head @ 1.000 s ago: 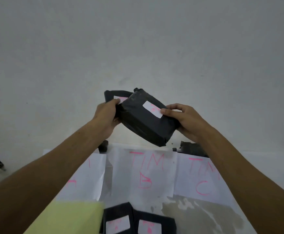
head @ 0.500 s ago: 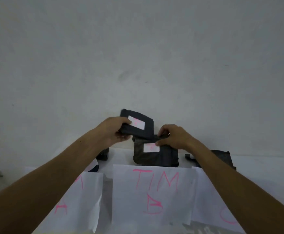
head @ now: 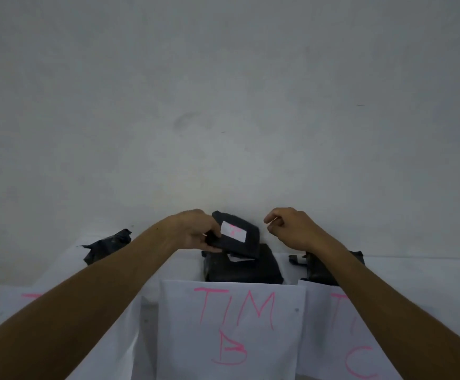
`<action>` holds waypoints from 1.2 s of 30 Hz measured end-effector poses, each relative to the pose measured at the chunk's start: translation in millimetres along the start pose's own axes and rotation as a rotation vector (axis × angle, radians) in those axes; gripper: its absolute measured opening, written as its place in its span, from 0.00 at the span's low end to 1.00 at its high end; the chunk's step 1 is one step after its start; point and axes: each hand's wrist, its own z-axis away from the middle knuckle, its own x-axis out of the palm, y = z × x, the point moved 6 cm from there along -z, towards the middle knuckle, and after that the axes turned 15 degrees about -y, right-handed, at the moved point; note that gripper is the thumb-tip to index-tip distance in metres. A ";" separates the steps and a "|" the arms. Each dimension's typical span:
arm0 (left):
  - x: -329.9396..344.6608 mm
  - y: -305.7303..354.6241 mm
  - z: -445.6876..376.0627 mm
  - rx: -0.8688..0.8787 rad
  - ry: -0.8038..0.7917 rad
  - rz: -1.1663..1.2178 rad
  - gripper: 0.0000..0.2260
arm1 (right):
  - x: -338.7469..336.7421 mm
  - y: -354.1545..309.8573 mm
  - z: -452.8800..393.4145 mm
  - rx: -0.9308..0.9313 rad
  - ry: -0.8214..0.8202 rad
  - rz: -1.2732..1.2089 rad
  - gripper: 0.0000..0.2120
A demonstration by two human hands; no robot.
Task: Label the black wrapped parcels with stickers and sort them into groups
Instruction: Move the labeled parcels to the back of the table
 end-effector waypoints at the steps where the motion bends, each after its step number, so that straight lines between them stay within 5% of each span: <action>1: 2.1 -3.7 -3.5 -0.026 -0.004 -0.024 0.17 | -2.3 2.2 4.6 -0.001 -0.006 -0.022 0.11; 10: 6.9 -11.4 -12.0 -0.202 0.037 -0.442 0.11 | -14.9 6.7 44.9 -0.014 -0.051 -0.029 0.08; 16: 19.1 1.4 1.4 -0.160 -0.165 -0.102 0.15 | 5.1 8.5 53.1 0.115 -0.268 0.100 0.12; 20: 28.9 -7.8 8.4 -0.240 -0.258 -0.186 0.13 | 31.1 9.9 39.5 0.248 -0.432 0.208 0.14; 25: 18.5 -18.0 4.8 -0.362 -0.082 -0.524 0.09 | 36.0 7.0 25.0 0.324 -0.422 0.146 0.09; 30: 15.6 -6.3 5.7 -0.361 0.058 -0.857 0.18 | 43.4 3.1 29.2 0.314 -0.490 -0.044 0.10; 36: 6.5 13.2 20.2 -0.233 0.103 -0.925 0.17 | 42.8 -8.8 36.0 0.224 -0.444 -0.013 0.15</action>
